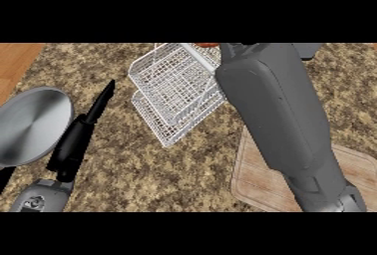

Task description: Pick the squash from the cutting board and place it in the tiered basket

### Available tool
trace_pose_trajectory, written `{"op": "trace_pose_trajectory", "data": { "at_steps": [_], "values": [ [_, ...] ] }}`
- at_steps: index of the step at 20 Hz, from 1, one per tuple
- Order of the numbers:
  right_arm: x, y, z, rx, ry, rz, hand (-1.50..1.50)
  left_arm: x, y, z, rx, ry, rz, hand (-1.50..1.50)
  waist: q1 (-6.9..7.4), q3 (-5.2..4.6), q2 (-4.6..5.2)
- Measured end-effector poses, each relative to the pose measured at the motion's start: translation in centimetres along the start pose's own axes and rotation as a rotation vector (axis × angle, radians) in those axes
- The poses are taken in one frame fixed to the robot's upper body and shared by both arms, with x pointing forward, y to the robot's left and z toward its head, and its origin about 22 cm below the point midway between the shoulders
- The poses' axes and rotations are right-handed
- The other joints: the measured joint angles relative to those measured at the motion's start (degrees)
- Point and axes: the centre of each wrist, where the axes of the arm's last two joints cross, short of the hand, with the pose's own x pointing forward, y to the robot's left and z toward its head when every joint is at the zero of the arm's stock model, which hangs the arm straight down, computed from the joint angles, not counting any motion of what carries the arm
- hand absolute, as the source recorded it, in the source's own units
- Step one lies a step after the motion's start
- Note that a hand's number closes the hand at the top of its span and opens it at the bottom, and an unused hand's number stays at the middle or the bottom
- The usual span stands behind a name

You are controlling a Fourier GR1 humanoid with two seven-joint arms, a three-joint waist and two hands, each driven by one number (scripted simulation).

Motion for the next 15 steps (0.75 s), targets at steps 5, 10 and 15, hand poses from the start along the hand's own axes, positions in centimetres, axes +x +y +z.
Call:
{"op": "trace_pose_trajectory", "data": {
  "at_steps": [5,10,15],
  "values": [
    [-0.1,2.0,-1.7,0.002,0.007,-0.155,-1.50,0.2,0.1,-0.4,-0.003,-0.001,-0.002,0.00,0.20,0.04,0.20],
    [0.5,2.7,-2.3,-0.129,-0.029,-0.316,-1.50,0.0,0.2,-0.2,0.002,0.008,-0.006,0.00,-0.39,0.05,0.00],
    [0.0,2.2,-3.4,-0.333,0.004,-0.368,-1.50,-0.9,0.8,0.8,0.040,0.047,-0.018,0.00,-3.11,0.03,-0.94]
  ]
}}
